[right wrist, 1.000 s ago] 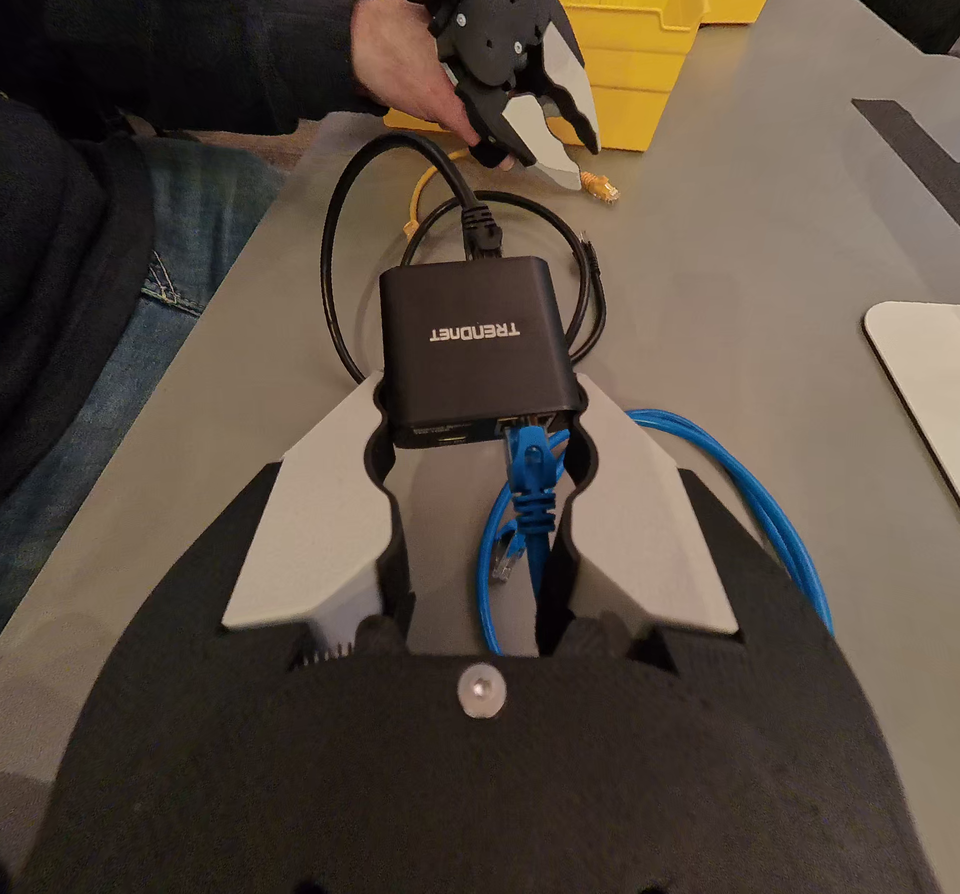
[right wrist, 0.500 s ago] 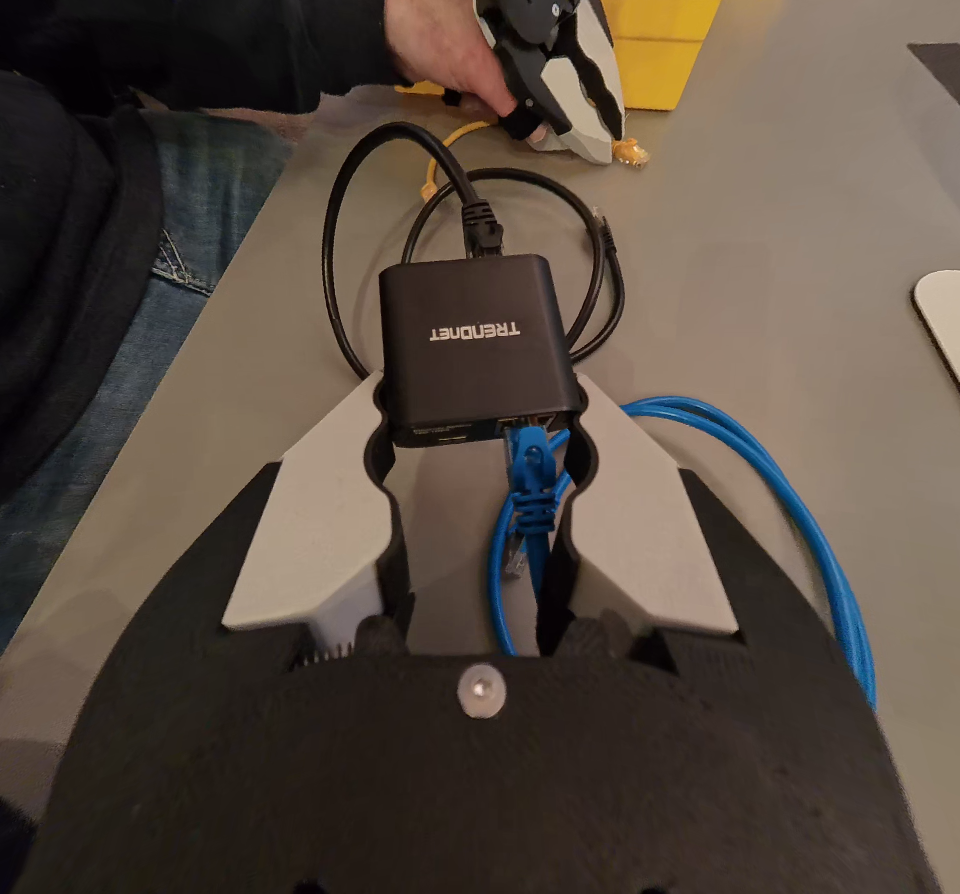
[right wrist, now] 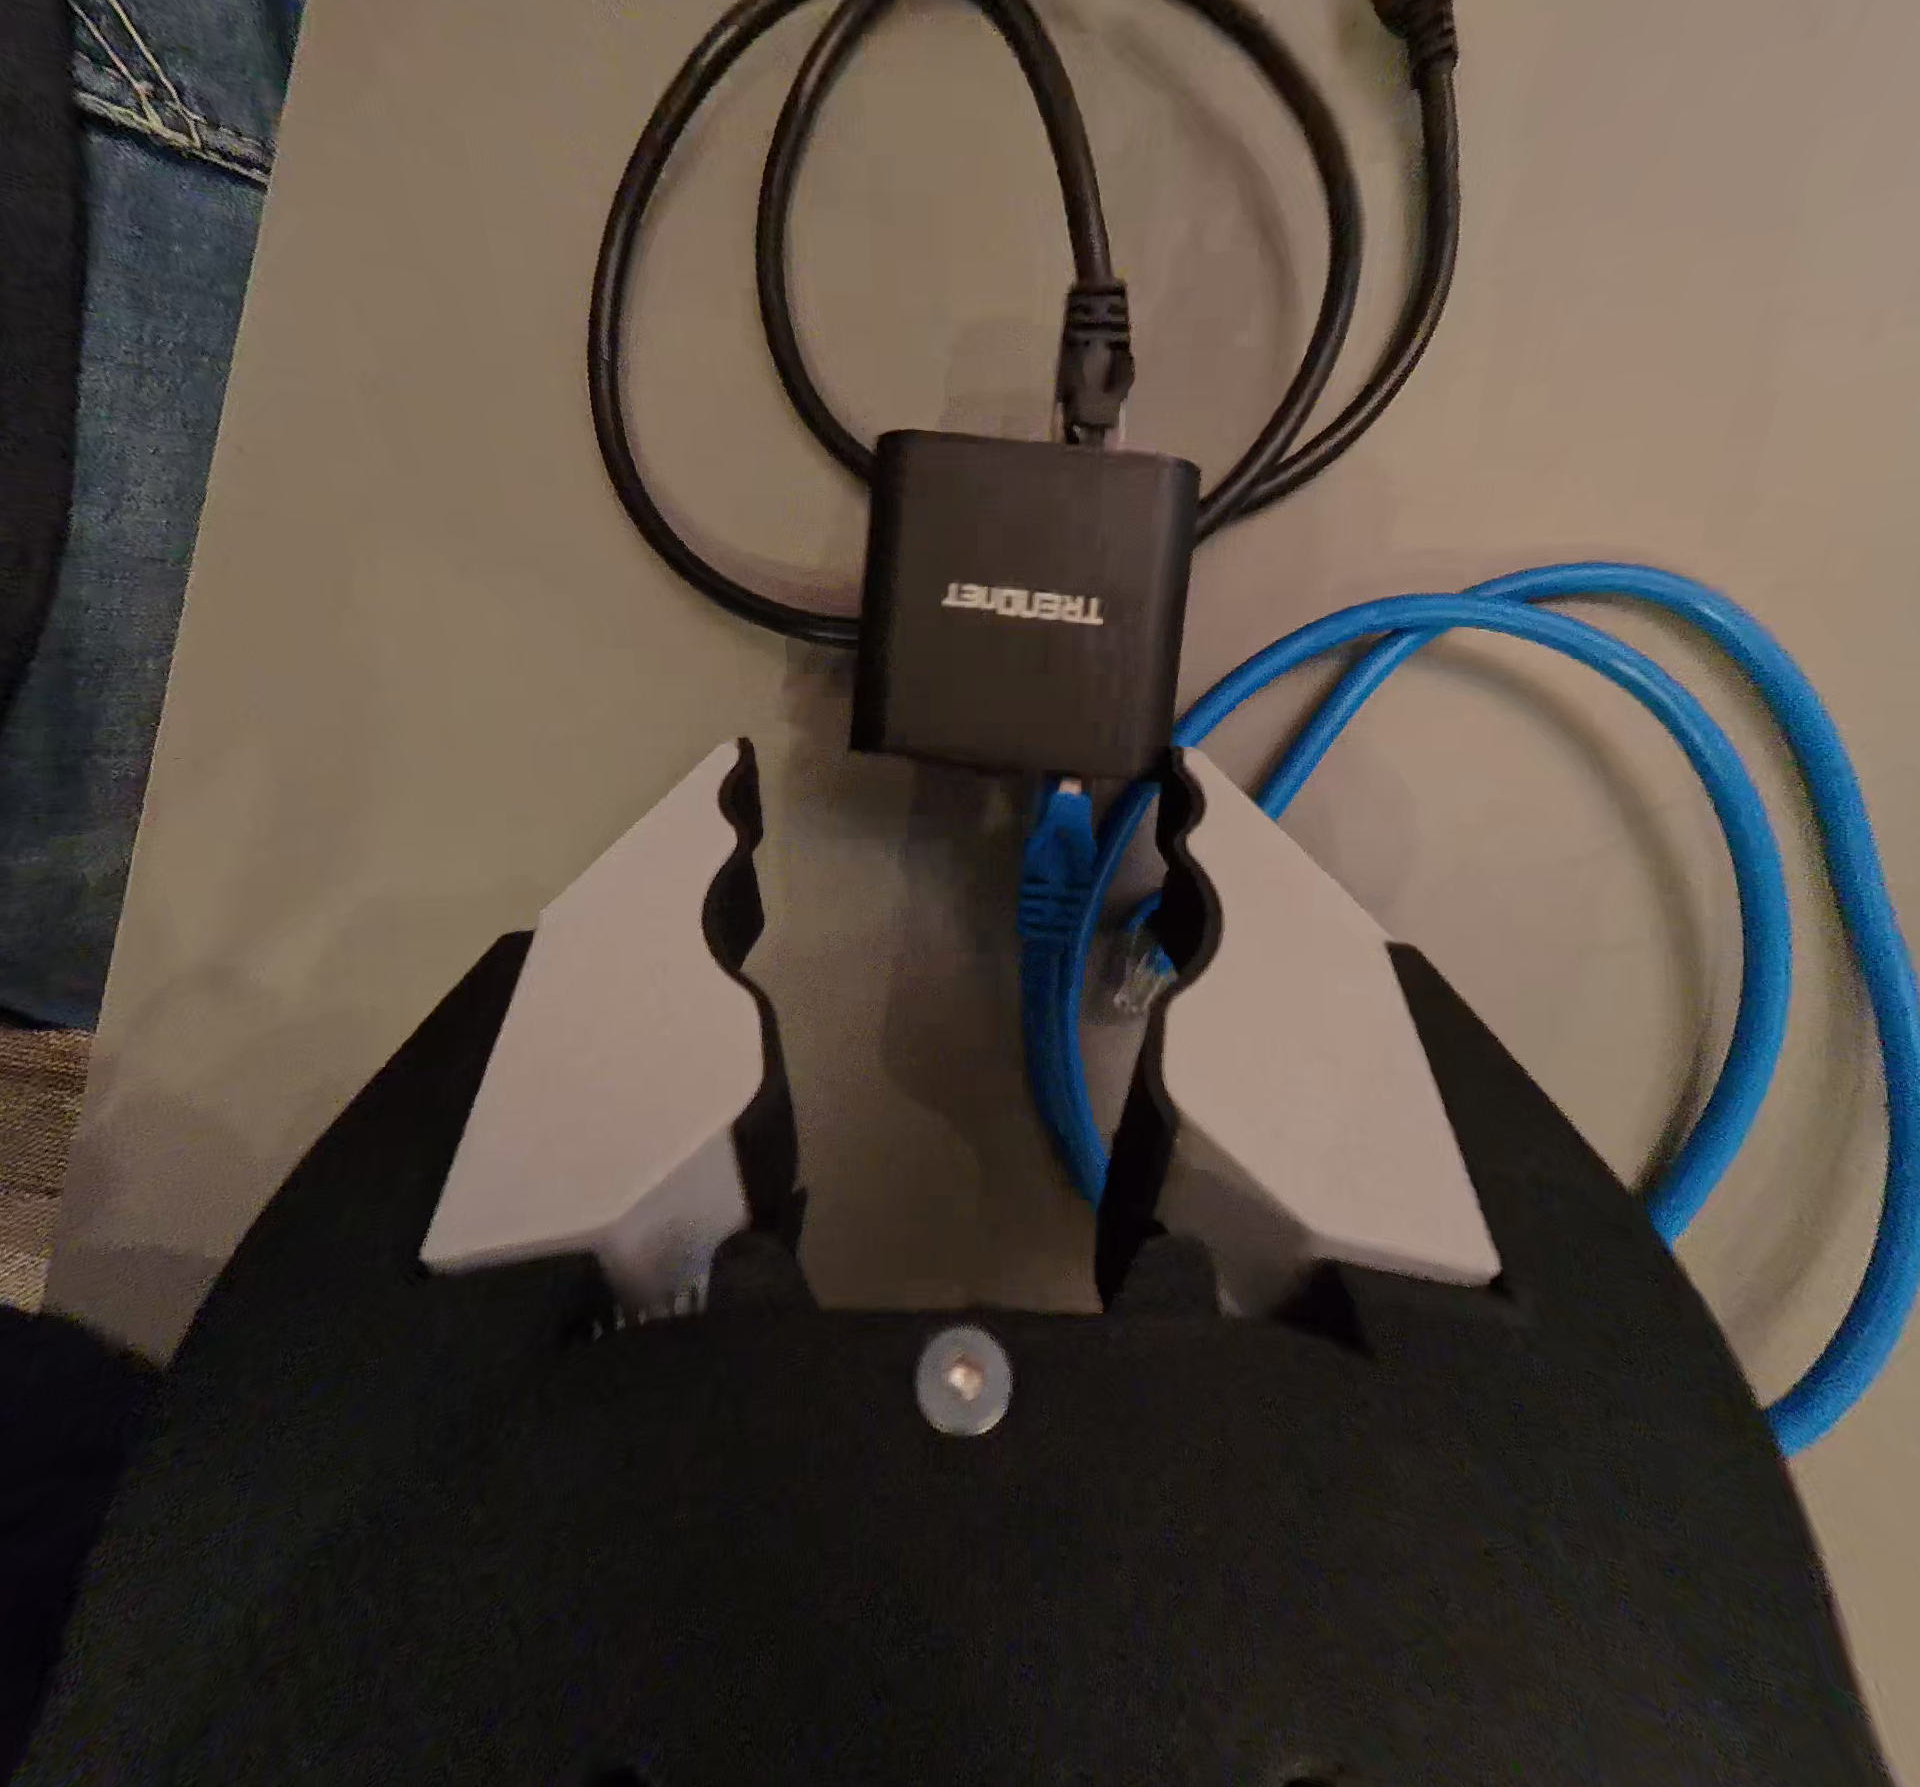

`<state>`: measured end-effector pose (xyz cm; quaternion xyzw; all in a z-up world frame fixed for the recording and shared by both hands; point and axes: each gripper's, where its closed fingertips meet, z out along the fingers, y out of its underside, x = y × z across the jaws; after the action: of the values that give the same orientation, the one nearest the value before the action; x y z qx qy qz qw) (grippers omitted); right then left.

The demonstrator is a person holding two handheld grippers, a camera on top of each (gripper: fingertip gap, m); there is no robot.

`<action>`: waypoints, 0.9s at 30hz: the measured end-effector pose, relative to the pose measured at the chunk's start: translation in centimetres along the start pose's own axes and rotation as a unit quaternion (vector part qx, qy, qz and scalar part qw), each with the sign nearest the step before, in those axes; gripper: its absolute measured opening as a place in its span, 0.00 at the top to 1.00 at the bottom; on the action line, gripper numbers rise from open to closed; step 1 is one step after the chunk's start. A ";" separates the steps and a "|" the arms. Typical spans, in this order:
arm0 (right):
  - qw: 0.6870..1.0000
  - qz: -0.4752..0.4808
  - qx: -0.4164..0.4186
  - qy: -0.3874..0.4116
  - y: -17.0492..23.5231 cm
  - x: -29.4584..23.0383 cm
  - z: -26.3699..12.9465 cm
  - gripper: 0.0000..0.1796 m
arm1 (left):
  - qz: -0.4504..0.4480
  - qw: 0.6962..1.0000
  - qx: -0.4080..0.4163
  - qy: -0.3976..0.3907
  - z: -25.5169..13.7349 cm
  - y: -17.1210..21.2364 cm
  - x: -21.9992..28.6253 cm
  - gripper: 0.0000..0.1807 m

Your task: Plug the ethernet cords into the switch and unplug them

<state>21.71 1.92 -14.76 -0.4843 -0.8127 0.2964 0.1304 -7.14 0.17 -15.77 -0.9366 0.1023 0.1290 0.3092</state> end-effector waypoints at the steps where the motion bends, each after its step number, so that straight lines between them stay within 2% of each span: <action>1: 1.000 -0.003 0.003 0.001 -0.2 -0.2 -0.2 0.56 | 0.007 1.000 -0.001 -0.011 0.1 0.0 -0.2 0.94; 7: 0.999 -0.007 0.010 0.034 -1.4 -0.4 -2.9 0.60 | 0.018 1.000 0.012 -0.018 0.0 -0.3 0.0 0.96; 8: 0.999 -0.017 0.012 0.049 -1.9 -0.2 -3.4 0.61 | 0.018 1.000 0.020 -0.016 -0.2 -0.5 0.2 1.00; 11: 0.992 -0.046 0.056 0.100 -5.5 1.0 -4.4 0.66 | 0.026 0.999 0.028 -0.003 -0.4 -1.0 1.1 1.00; 15: 0.990 -0.081 0.078 0.089 -8.9 0.7 -3.7 0.69 | 0.038 0.998 0.036 -0.039 -1.3 -1.5 0.4 1.00; 16: 0.989 -0.087 0.076 0.089 -9.3 0.7 -3.5 0.69 | 0.026 0.998 0.035 -0.045 -1.5 -1.6 0.0 0.91; 18: 0.990 -0.091 0.077 0.080 -9.8 0.6 -3.0 0.69 | 0.011 1.000 -0.002 -0.026 -0.7 -0.4 -0.1 0.86; 22: 0.990 -0.095 0.084 0.065 -10.6 0.7 -2.4 0.69 | 0.005 1.000 -0.027 -0.008 0.4 0.0 -0.4 0.94; 27: 0.985 -0.090 0.127 0.076 -12.3 1.9 -2.3 0.71 | 0.001 1.000 -0.014 0.026 0.4 -0.7 0.4 0.94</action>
<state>13.15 -0.05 -5.61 -0.4098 -0.7965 0.3464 0.2787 -6.64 0.92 -15.86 -0.9439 0.1090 0.1063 0.2931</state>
